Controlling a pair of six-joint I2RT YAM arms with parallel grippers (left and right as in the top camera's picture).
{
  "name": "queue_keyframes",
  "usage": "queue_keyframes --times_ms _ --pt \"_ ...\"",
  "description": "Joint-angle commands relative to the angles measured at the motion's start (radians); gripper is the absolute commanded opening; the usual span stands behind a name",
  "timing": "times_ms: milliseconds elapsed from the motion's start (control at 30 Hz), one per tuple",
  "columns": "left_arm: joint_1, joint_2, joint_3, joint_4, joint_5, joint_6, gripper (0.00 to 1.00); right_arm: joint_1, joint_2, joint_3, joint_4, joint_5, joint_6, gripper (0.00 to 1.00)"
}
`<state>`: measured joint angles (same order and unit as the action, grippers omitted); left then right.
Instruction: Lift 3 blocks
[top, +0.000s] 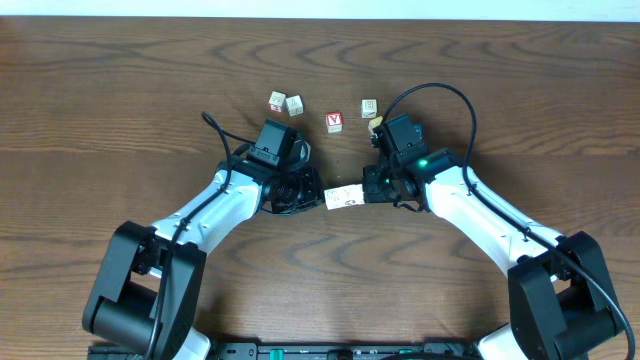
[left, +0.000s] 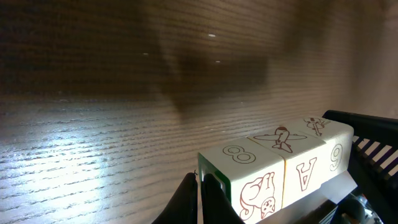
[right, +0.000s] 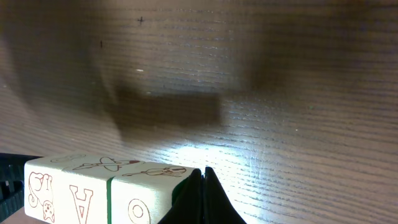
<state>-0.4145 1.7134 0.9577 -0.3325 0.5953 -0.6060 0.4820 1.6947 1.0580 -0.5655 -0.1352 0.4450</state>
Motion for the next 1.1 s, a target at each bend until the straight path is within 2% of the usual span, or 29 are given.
queue_keyframes --times_ms 0,867,1067 --pt "-0.048 0.005 0.045 0.047 0.152 -0.002 0.07 0.092 0.007 -0.014 0.04 -0.25 0.034 0.01" --pt "-0.089 0.08 0.045 0.069 0.111 -0.01 0.07 0.105 0.008 -0.026 0.069 -0.221 0.064 0.01" --pt "-0.089 0.088 0.045 0.074 0.111 -0.01 0.07 0.122 0.053 -0.026 0.095 -0.214 0.077 0.01"
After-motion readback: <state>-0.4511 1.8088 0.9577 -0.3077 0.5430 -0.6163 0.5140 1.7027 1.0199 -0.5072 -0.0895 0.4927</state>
